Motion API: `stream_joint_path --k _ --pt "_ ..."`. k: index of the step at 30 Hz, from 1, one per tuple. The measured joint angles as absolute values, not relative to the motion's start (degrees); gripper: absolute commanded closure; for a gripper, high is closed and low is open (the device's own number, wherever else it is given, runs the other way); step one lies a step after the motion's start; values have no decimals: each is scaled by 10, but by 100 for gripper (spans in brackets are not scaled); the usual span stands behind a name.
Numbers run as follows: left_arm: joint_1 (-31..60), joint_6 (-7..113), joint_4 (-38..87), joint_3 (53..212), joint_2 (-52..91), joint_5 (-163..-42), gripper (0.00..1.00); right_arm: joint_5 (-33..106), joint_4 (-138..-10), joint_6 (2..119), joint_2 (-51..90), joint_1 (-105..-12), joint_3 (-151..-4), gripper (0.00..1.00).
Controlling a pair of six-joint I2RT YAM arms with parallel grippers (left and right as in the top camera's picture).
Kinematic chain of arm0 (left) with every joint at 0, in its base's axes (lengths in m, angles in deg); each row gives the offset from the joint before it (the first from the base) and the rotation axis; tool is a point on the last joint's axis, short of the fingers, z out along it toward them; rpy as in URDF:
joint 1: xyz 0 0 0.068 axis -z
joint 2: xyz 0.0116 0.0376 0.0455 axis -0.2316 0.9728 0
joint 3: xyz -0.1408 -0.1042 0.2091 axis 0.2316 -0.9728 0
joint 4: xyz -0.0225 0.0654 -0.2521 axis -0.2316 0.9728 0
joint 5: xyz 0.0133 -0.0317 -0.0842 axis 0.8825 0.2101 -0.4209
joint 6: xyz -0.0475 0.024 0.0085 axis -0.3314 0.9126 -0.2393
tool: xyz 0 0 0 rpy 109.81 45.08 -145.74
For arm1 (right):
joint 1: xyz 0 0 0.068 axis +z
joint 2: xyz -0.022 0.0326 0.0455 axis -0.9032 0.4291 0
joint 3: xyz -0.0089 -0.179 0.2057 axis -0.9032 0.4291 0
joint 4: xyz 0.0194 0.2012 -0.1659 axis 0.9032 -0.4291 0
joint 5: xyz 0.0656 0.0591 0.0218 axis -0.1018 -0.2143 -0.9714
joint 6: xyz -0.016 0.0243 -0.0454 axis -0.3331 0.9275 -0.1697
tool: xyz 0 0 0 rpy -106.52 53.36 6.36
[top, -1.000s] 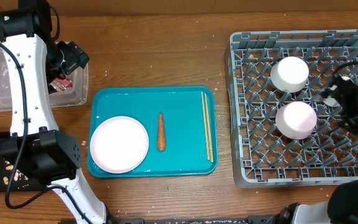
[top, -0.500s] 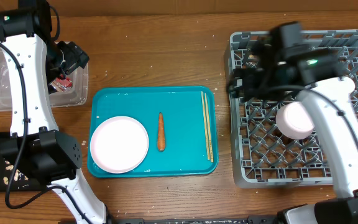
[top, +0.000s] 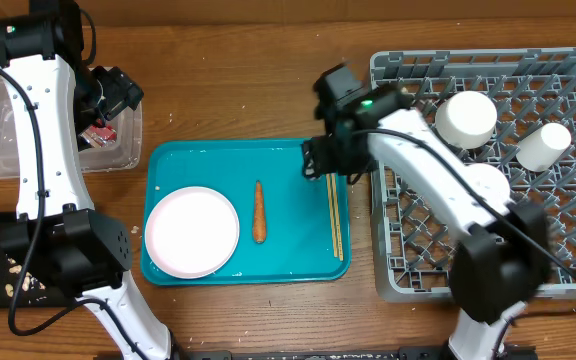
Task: Sort waste into correct bins and load items into the dishwasher
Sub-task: 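Move the right gripper to the tray and grasp one wooden chopstick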
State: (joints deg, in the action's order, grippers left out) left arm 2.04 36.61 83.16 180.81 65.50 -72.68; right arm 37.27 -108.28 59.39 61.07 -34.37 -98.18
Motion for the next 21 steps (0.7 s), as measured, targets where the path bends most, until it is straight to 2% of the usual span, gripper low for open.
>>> stream_joint_path --k 9,21 --pt "20 366 832 1808 655 -727 0 373 -1074 598 695 -319 -982 19" --pt "20 366 831 1808 655 -727 0 373 -1050 599 703 -319 -981 18"
